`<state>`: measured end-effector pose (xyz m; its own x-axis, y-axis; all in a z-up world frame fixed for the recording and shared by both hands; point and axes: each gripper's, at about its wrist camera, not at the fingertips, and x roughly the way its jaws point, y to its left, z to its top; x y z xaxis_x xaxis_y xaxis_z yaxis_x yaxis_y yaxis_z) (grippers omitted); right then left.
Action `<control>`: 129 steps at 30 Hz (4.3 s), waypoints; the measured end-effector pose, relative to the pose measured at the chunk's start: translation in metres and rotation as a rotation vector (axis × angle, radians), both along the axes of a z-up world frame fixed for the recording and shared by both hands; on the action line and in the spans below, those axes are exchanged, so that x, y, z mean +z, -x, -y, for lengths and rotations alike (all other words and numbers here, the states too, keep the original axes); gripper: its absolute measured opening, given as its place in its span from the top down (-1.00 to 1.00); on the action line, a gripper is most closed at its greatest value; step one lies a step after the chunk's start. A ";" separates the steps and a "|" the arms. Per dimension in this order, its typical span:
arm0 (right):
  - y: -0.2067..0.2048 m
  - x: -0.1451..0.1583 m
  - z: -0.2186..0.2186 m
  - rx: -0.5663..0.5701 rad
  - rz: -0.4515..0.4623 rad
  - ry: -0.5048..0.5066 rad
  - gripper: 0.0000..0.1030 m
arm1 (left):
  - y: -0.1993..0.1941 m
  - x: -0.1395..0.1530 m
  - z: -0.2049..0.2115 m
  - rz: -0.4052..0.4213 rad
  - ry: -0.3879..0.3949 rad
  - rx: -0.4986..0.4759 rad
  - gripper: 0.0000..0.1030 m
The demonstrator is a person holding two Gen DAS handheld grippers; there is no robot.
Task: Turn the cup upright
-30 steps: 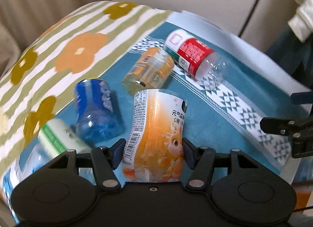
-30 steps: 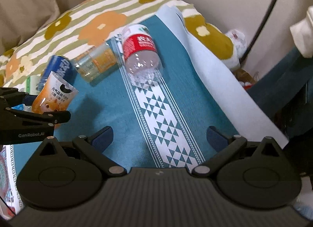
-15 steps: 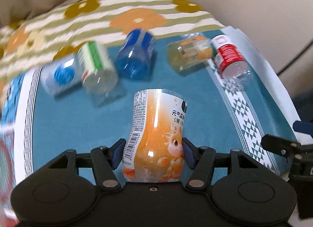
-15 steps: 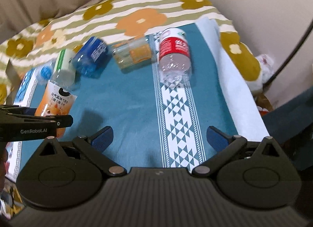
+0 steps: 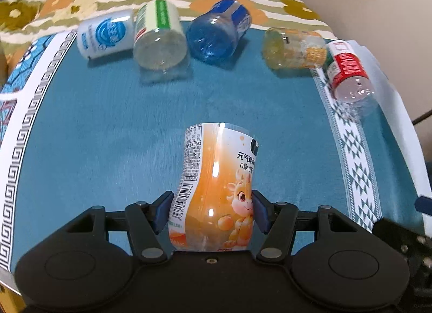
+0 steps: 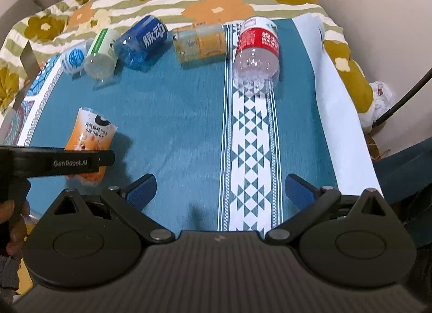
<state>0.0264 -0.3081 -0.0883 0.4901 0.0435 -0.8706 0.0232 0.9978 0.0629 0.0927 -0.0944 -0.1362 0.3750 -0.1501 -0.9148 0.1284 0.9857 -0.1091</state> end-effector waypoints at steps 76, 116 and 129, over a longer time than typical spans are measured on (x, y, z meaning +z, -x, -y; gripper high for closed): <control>-0.122 -0.047 -0.112 -0.114 -0.267 -0.319 -0.36 | 0.026 0.056 -0.172 0.101 0.025 -0.091 -0.97; -0.041 -0.032 -0.163 0.075 0.385 0.040 -0.59 | 0.037 0.056 -0.170 0.206 -0.066 -0.111 -0.97; -0.033 -0.022 -0.153 0.083 0.337 0.025 -1.00 | 0.049 0.072 -0.162 0.243 -0.068 -0.079 -0.97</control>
